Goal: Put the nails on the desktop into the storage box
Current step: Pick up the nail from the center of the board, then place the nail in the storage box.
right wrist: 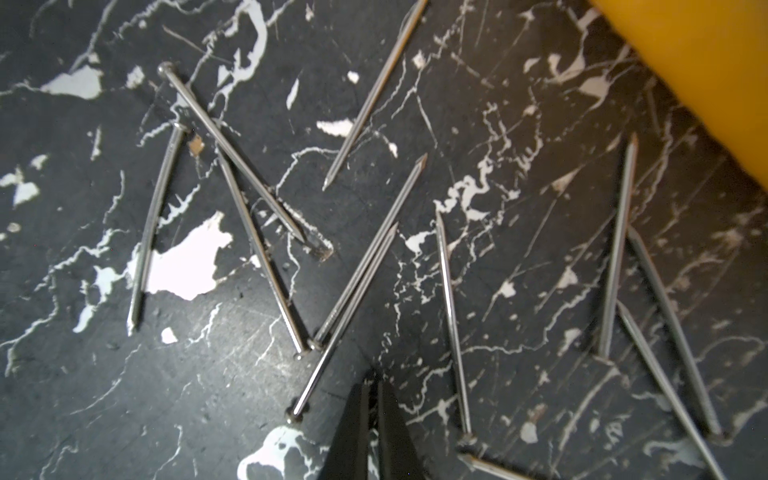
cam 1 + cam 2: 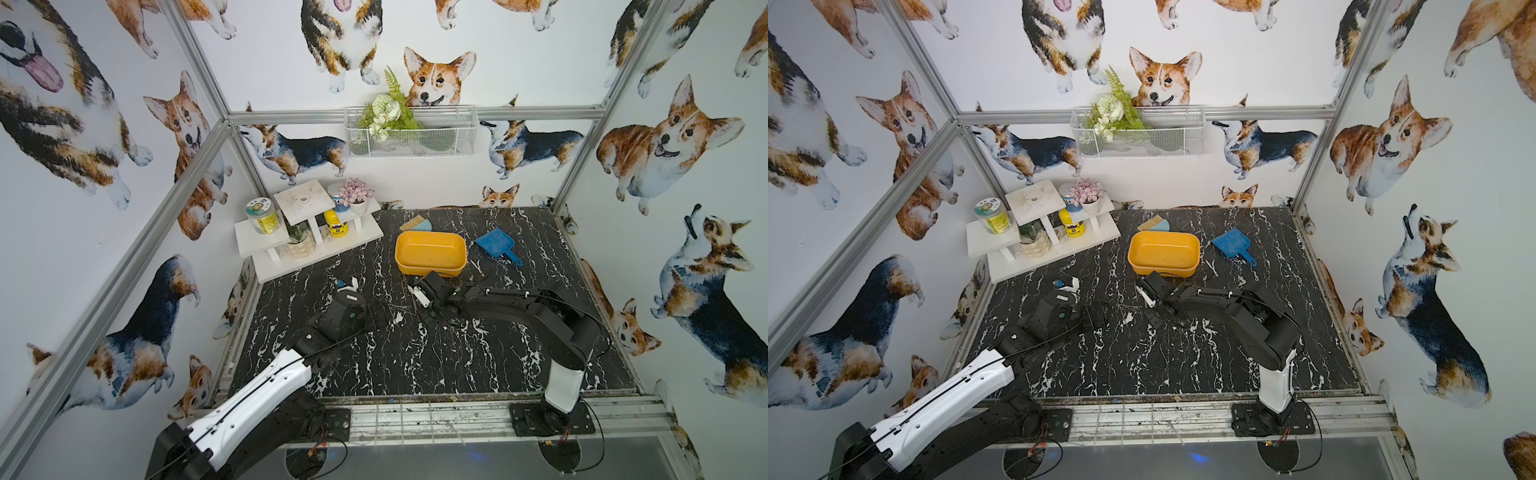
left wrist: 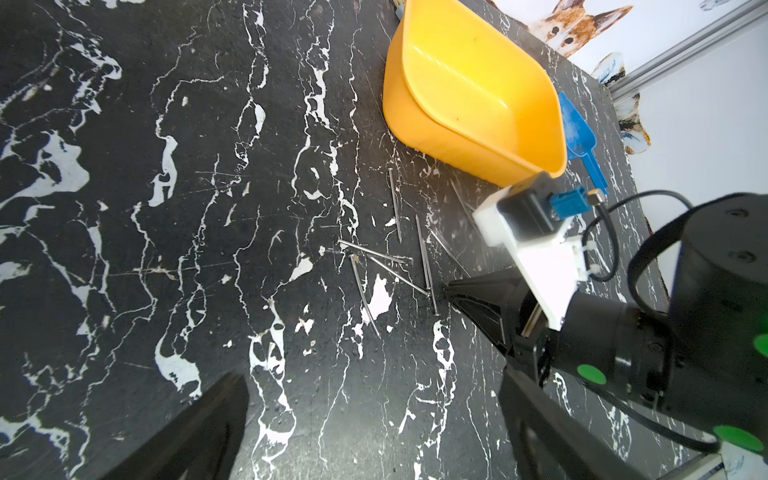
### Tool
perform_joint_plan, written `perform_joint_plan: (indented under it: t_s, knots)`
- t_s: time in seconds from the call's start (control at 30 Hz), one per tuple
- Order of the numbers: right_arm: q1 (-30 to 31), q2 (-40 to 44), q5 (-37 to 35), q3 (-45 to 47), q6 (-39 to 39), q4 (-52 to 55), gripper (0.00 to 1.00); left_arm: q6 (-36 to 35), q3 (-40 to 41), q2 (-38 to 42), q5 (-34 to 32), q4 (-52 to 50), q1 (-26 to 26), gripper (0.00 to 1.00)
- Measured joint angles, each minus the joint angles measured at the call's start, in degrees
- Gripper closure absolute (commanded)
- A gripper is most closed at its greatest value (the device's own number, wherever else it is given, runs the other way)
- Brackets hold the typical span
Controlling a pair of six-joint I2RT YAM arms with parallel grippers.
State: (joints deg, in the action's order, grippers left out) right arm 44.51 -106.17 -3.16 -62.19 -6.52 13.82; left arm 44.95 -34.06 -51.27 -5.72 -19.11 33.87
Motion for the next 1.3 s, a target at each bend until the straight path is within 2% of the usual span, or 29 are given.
perform_joint_plan:
  t_s: [0.5, 0.9, 1.13, 1.3]
  knots:
    - [0.0, 2.4, 2.3, 1.0, -1.4, 3.5, 1.0, -0.8, -1.6, -1.8, 0.2, 0.0, -0.2, 0.0]
    - [-0.4, 9.9, 4.7, -3.0, -4.9, 7.6, 1.0, -2.4, -4.7, -3.9, 1.1, -0.3, -0.5, 0.0]
    - [-5.7, 12.9, 4.8, -8.8, -4.9, 10.5, 1.0, -3.2, -6.8, -6.2, 1.4, -0.4, -1.0, 0.0]
    - [-10.6, 10.4, 5.8, -16.2, -4.0, 11.3, 1.0, -4.0, -10.3, -8.7, 1.9, -0.1, -1.3, 0.0]
